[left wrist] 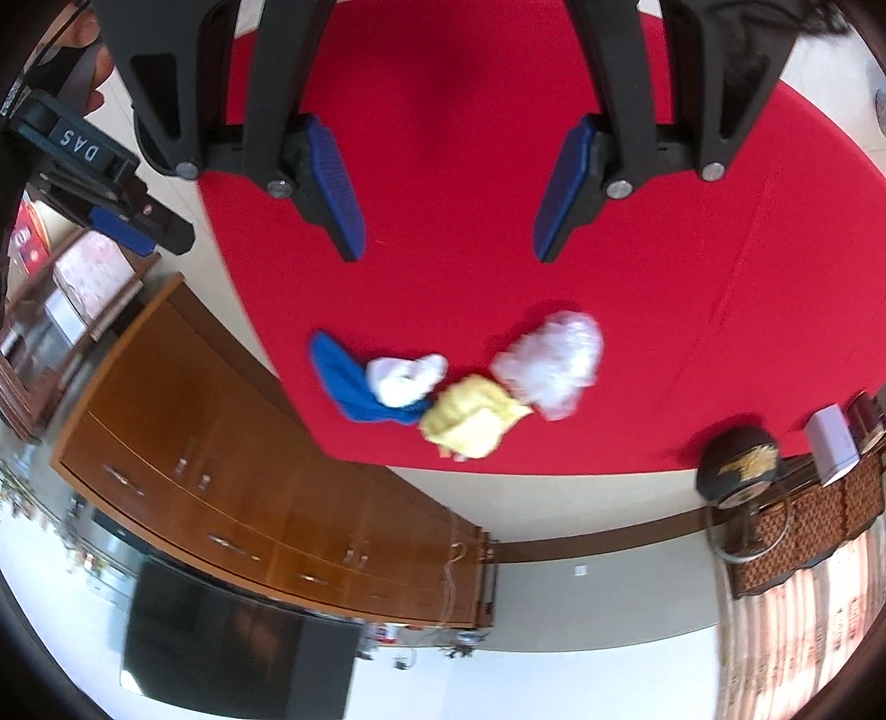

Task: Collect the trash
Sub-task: 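Move both tools back toward the table, then grasp the clear plastic bag with the left tool while the right tool grasps the blue cloth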

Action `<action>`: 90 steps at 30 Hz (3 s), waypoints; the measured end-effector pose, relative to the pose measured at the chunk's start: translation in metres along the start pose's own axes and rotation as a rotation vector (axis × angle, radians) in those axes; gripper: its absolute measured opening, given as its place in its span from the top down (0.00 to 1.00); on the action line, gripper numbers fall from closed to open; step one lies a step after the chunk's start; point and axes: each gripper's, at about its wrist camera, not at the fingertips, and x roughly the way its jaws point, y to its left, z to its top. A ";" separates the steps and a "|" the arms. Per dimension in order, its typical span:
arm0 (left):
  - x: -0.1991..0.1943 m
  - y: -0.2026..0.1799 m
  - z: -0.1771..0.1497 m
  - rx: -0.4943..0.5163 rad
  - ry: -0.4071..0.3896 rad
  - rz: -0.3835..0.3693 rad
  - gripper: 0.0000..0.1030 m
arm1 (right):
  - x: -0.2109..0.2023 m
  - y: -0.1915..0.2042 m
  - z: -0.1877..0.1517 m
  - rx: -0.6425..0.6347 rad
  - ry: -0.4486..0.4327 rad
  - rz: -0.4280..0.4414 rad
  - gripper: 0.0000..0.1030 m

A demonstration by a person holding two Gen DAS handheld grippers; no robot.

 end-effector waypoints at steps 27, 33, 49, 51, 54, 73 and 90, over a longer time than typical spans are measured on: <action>0.134 0.066 0.050 -0.100 0.107 0.022 0.37 | 0.157 0.038 0.107 -0.021 -0.002 0.043 0.30; 0.128 0.068 0.046 -0.098 0.084 0.005 0.40 | 0.192 0.037 0.111 -0.018 0.052 0.055 0.39; 0.089 0.074 0.032 -0.072 0.014 -0.025 0.94 | 0.166 0.038 0.099 -0.042 -0.018 0.049 0.85; 0.088 0.072 0.036 -0.080 0.010 -0.007 0.93 | 0.159 0.039 0.096 -0.039 -0.018 0.052 0.85; 0.092 0.074 0.046 -0.109 0.016 0.002 0.66 | 0.154 0.039 0.093 -0.038 -0.018 0.049 0.85; 0.148 0.087 0.091 -0.162 0.033 0.025 0.30 | 0.177 0.034 0.127 -0.012 -0.031 0.059 0.47; 0.117 0.091 0.071 -0.170 -0.022 -0.018 0.62 | 0.180 0.037 0.107 -0.017 -0.013 0.060 0.65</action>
